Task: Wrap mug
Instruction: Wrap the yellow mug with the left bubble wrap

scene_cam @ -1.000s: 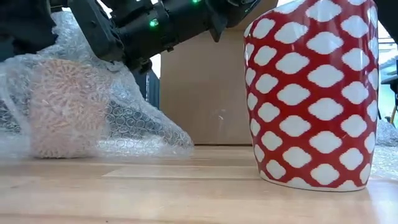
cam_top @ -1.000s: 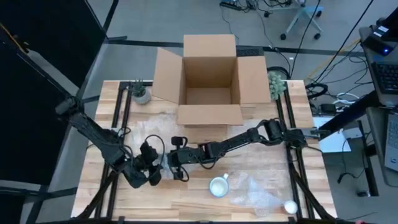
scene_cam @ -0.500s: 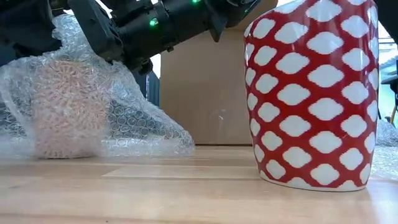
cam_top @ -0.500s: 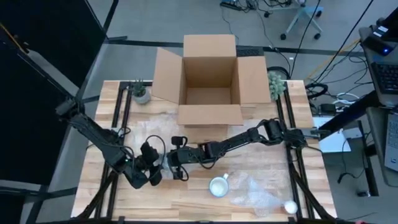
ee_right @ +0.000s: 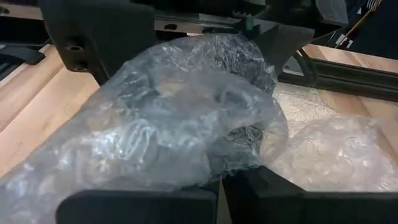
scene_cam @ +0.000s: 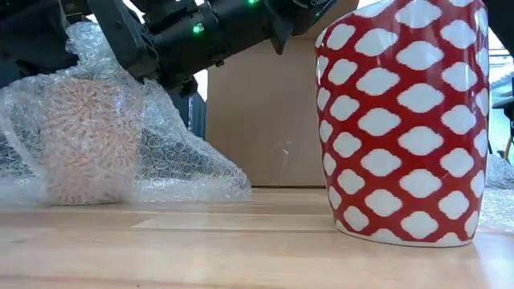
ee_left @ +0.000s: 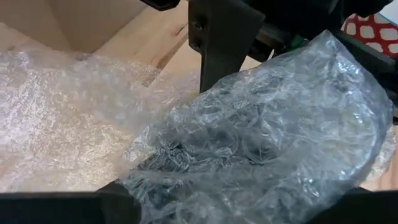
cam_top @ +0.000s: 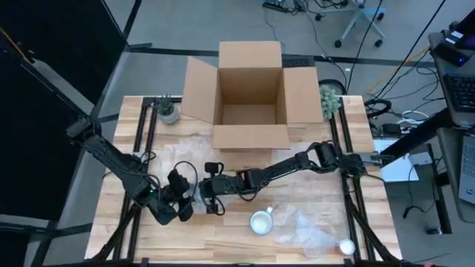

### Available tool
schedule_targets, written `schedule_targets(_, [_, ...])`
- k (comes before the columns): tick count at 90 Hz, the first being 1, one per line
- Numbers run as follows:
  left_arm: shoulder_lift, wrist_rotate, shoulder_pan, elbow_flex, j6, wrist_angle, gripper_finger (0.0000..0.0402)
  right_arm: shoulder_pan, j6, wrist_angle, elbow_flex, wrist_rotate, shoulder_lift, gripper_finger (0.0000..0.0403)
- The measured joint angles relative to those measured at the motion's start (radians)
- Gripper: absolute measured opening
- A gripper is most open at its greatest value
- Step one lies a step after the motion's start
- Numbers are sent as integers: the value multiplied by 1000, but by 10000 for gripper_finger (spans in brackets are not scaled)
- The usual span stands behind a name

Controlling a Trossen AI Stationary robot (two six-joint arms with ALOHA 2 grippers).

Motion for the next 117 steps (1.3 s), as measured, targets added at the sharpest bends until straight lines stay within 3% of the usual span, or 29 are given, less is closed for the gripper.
schedule_targets(18, [0,5,0,0,0,1,180,-3,135,0,0,0,0,0])
schedule_targets(74, [0,5,0,0,2,3,180,-3,123,-1,-1,0,-5,0])
schedule_targets(117, [1,5,0,-1,26,2,180,-16,91,-168,-3,3,-93,0])
